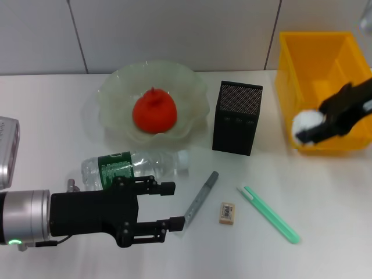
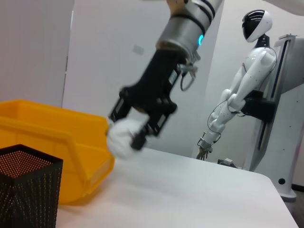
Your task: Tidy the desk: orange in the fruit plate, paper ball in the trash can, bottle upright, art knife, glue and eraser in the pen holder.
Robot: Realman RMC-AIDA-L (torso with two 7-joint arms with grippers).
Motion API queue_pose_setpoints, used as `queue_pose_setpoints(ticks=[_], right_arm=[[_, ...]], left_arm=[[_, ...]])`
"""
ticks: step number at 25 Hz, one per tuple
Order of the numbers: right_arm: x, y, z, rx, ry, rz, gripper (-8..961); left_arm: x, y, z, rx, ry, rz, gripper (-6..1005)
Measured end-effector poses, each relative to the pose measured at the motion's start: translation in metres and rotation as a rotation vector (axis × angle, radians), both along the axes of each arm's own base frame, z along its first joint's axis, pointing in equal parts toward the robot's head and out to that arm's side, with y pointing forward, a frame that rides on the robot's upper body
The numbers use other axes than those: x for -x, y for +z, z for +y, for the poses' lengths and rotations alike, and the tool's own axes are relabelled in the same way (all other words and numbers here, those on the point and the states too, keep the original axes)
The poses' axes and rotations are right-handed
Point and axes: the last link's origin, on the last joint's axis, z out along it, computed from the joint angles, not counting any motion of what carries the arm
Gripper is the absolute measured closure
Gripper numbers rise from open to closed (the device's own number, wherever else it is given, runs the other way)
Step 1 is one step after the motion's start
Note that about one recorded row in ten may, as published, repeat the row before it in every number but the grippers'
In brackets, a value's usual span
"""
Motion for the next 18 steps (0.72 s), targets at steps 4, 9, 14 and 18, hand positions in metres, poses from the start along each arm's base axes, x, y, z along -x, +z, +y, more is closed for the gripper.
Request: queue_pose_setpoints(ticks=[4, 9, 14, 18], right_arm=[[-0.004, 0.031, 0.012, -0.152, -0.043, 0.062, 390], [-0.022, 0.061, 0.030, -0.384, -0.102, 0.118, 391], [-0.040, 0.059, 0.044, -0.476, -0.137, 0.131, 390], [-0.046, 0.052, 0.052, -0.509, -0.144, 0.131, 371]], left_arm=[[-0.001, 0.000, 0.001, 0.000, -0.003, 0.000, 314], [-0.001, 0.000, 0.002, -0.005, 0.004, -0.002, 314], [-0.001, 0.000, 0.003, -0.014, 0.012, -0.005, 314], [-0.001, 0.000, 0.003, -0.014, 0.012, -0.005, 314]])
